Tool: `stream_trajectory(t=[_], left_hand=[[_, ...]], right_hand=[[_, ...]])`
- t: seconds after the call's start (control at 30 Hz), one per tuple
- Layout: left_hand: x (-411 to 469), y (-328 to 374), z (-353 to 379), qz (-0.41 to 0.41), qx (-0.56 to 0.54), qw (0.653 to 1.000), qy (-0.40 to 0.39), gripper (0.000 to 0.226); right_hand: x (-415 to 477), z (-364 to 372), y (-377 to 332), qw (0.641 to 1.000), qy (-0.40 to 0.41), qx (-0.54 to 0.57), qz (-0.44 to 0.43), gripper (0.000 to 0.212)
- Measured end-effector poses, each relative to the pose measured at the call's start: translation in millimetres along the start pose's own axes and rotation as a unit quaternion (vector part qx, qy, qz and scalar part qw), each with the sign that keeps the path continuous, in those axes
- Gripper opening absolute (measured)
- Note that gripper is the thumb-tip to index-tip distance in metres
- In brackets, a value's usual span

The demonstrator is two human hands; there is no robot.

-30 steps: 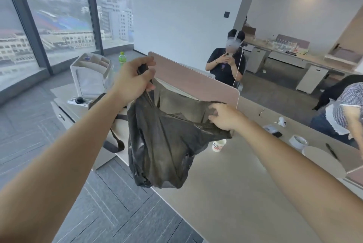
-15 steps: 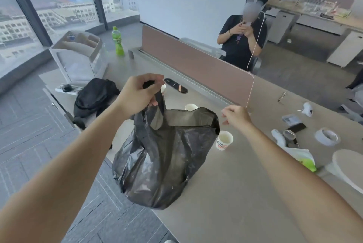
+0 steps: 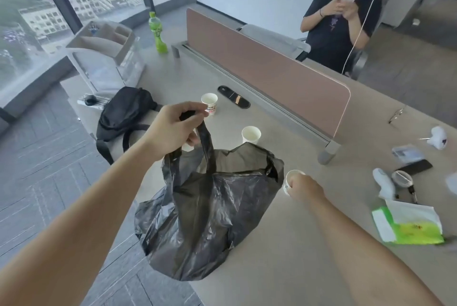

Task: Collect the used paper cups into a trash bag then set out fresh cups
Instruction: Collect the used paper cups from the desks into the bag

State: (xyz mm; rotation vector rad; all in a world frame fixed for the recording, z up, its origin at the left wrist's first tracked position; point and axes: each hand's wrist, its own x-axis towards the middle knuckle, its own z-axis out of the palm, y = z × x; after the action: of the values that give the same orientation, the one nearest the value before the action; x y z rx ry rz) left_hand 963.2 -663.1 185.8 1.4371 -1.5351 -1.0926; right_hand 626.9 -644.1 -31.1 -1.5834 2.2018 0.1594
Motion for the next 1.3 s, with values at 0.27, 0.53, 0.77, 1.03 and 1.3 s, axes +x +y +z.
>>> stream_trajectory(t=[0.27,0.53,0.77,1.03,1.3], left_hand=[[1,11,6,0.039,-0.025,0.999,0.000,0.037],[-1,33,-9,0.143,-0.004,0.990,-0.003,0.057],[-11,46,-32,0.180,0.000,0.984,0.002,0.076],[-32,56,-50,0.192,-0.071,0.977,-0.054,0.075],[-34,44,-63,0.158,-0.079,0.984,-0.010,0.073]], right_hand=[[-2,-30,-13,0.987,0.114,0.114,0.017,0.017],[-78,-168,-103,0.839,0.192,0.459,-0.223,0.013],[-142,-184,-156,0.792,0.110,0.458,-0.389,0.015],[-136,-143,-209,0.881,0.063,0.285,-0.373,0.010],[-104,-122,-214,0.920,-0.057,0.063,-0.384,0.017]])
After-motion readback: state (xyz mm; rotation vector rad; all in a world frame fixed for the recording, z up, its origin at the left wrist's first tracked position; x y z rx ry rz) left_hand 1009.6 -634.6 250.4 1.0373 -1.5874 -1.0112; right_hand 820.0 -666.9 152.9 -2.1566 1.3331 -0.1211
